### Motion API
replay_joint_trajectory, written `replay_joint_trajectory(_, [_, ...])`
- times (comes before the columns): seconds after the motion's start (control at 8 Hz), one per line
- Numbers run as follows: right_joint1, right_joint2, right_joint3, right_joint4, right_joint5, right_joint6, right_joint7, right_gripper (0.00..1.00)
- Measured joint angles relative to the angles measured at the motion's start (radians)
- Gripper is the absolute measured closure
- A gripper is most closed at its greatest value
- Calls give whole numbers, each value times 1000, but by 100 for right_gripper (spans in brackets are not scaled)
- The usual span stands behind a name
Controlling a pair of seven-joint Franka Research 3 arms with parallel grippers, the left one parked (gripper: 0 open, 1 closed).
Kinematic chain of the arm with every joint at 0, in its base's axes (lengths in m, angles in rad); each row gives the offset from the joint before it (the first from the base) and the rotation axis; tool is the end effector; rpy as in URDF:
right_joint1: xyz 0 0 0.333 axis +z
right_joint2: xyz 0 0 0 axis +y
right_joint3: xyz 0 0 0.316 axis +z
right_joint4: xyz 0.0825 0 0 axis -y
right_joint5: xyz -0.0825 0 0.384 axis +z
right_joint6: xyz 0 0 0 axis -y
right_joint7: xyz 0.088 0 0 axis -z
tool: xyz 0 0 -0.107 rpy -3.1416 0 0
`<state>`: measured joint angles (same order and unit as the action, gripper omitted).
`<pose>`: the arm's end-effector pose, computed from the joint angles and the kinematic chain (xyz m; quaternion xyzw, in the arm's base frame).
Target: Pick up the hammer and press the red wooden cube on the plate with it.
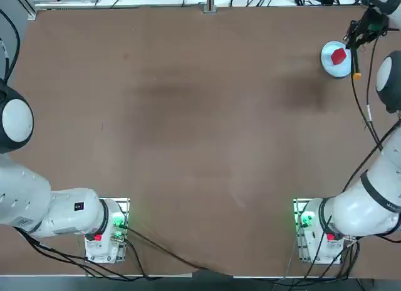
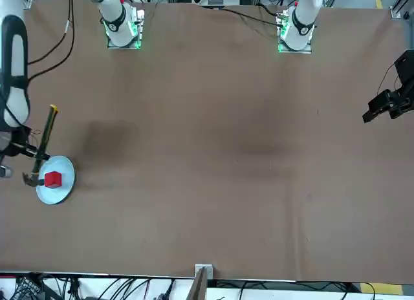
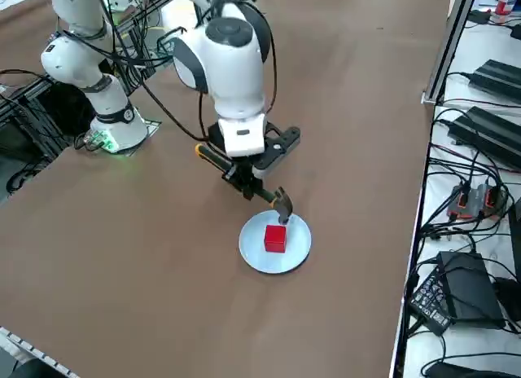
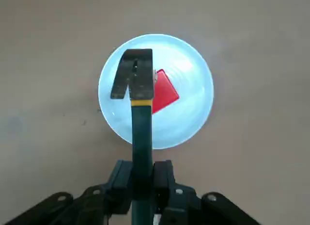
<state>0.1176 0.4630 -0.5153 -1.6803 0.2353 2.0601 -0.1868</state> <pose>0.6274 -0.2102 0.3593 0.9901 -0.1399 -0.0103 0.0053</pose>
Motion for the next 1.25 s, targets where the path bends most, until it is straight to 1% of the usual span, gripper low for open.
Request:
replay_joint_trajectory(0.12, [-3,-2,-3,-3,-3,-8,-6,78])
replay_joint_trajectory(0.38, [-11,27,-3,-30,3,4,-7,78])
replay_joint_trajectory(0.75, [-11,80,2,-74,46,85,-9,78])
replay_joint_trajectory(1.0, [-3,63,4,-61,49,84,-10,78])
replay_joint_trajectory(1.25, [2,12,3,-28,36,25,-13,78])
